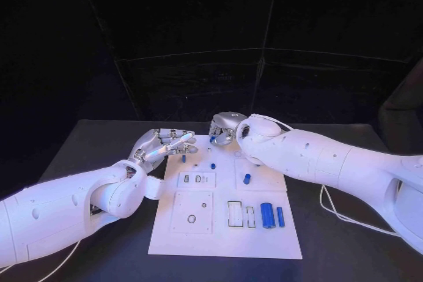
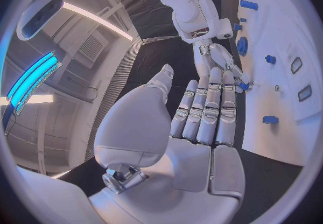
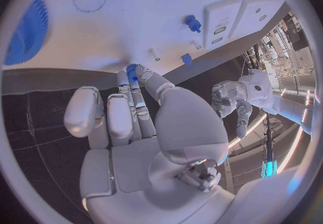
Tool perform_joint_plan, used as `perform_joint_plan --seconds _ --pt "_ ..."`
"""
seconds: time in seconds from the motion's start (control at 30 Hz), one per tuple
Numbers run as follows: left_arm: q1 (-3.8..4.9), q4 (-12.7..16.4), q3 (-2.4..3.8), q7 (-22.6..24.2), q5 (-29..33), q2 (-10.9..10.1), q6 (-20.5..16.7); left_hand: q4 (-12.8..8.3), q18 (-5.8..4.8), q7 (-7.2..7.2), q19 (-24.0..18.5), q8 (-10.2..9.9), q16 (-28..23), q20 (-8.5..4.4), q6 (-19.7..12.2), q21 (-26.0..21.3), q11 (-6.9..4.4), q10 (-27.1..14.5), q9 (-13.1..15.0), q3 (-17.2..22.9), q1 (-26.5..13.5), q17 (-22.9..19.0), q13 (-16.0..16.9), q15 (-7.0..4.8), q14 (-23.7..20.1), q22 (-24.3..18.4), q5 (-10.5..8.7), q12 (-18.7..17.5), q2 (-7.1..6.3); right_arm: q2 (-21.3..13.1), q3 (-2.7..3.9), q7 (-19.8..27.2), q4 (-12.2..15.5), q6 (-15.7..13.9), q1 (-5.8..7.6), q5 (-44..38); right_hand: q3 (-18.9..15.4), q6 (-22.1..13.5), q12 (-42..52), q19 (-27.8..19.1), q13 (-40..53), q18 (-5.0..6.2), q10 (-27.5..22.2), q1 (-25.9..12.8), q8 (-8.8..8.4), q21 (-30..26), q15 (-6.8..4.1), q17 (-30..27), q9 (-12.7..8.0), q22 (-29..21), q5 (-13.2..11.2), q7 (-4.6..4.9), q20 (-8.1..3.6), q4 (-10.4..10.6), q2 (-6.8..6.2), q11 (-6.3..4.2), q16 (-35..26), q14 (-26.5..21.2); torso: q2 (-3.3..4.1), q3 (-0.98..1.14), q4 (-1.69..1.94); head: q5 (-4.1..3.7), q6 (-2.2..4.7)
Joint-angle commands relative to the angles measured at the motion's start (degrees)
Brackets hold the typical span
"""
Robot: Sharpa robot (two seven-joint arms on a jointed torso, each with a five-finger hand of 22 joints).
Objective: Assemble the parts on the task board
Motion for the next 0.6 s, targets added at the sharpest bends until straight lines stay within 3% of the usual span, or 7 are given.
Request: perform_joint_plan --seconds 0.03,0.17,0.37,0.5,0.6 --pt "0.14 0.05 0.05 0.10 0.19 0.04 0.71 -0.45 0.27 0.30 0.30 -0.32 -0.23 -0.02 -0.13 -0.26 0.28 0.04 -0.09 -0.05 0.13 0.02 -0.08 0.48 -0.08 -0.09 -0.16 -0.25 0.53 0.28 0.03 -0.46 -0.25 0.12 0.13 -0.67 0.02 -0.88 -0.27 -0.18 -0.07 -0.16 -1.02 -0.24 -0.21 -0.28 0.62 -0.53 -0.12 -0.34 -0.79 0.31 0.56 0.42 -0.74 0.37 -0.37 0.55 0.06 -0.04 0.02 0.00 0.06" --pt "0.18 0.00 0.05 0.02 0.19 0.07 0.76 -0.62 0.28 0.27 0.36 -0.38 -0.30 -0.02 -0.11 -0.33 0.26 0.04 -0.08 -0.08 0.19 0.03 -0.08 0.48 -0.06 -0.14 -0.16 -0.32 0.60 0.47 0.03 -0.46 -0.44 -0.08 0.13 -0.74 -0.91 -4.27 -0.07 -1.20 -0.10 0.24 -4.73 -0.29 -0.22 -1.42 1.26 -2.78 -0.18 -2.37 -1.51 0.90 1.27 1.17 -2.21 1.24 -1.44 -0.06 0.02 -0.02 0.00 0.11 -0.10" --pt "0.21 -0.07 0.05 -0.08 0.19 -0.02 0.80 -0.68 0.28 0.26 0.39 -0.40 -0.34 -0.01 -0.11 -0.36 0.26 0.04 -0.08 -0.10 0.22 0.03 -0.08 0.48 -0.05 -0.16 -0.16 -0.35 0.63 -0.57 0.02 -0.23 0.66 -2.52 0.13 -0.77 -1.80 -5.61 0.27 -1.45 -0.03 0.36 -5.79 0.03 -0.20 -1.74 1.24 -3.43 -0.14 -2.93 -1.33 0.72 1.36 1.59 -2.69 1.18 -1.73 -0.19 -0.01 0.00 -0.12 0.21 0.04" --pt "0.23 -0.08 0.05 -0.15 0.19 -0.23 0.87 -0.71 0.28 0.26 0.40 -0.42 -0.36 -0.01 -0.11 -0.38 0.26 0.04 -0.08 -0.11 0.21 0.03 -0.08 0.48 -0.05 -0.18 -0.16 -0.37 0.63 -3.49 0.04 -0.03 3.82 -5.49 0.13 -0.33 -2.35 -5.33 1.02 -1.43 0.15 0.36 -5.22 0.10 0.08 -1.74 1.20 -3.57 0.03 -2.95 -1.10 0.78 1.34 1.97 -2.85 1.11 -1.78 -0.19 -0.01 0.10 -0.32 0.25 0.21" --pt "0.25 -0.02 0.05 -0.18 0.19 -0.42 0.97 -0.71 0.28 0.26 0.40 -0.42 -0.36 -0.01 -0.11 -0.38 0.26 0.04 -0.08 -0.11 0.21 0.03 -0.08 0.48 -0.05 -0.18 -0.16 -0.37 0.63 -6.86 0.05 -0.13 7.37 -6.95 0.15 1.31 -2.59 -4.13 3.17 -0.88 0.82 0.19 -1.86 0.10 0.58 -1.10 0.82 -2.39 0.27 -1.86 -0.61 0.60 1.13 2.63 -2.55 0.53 -1.15 0.18 -0.05 0.12 -0.60 0.19 0.41"
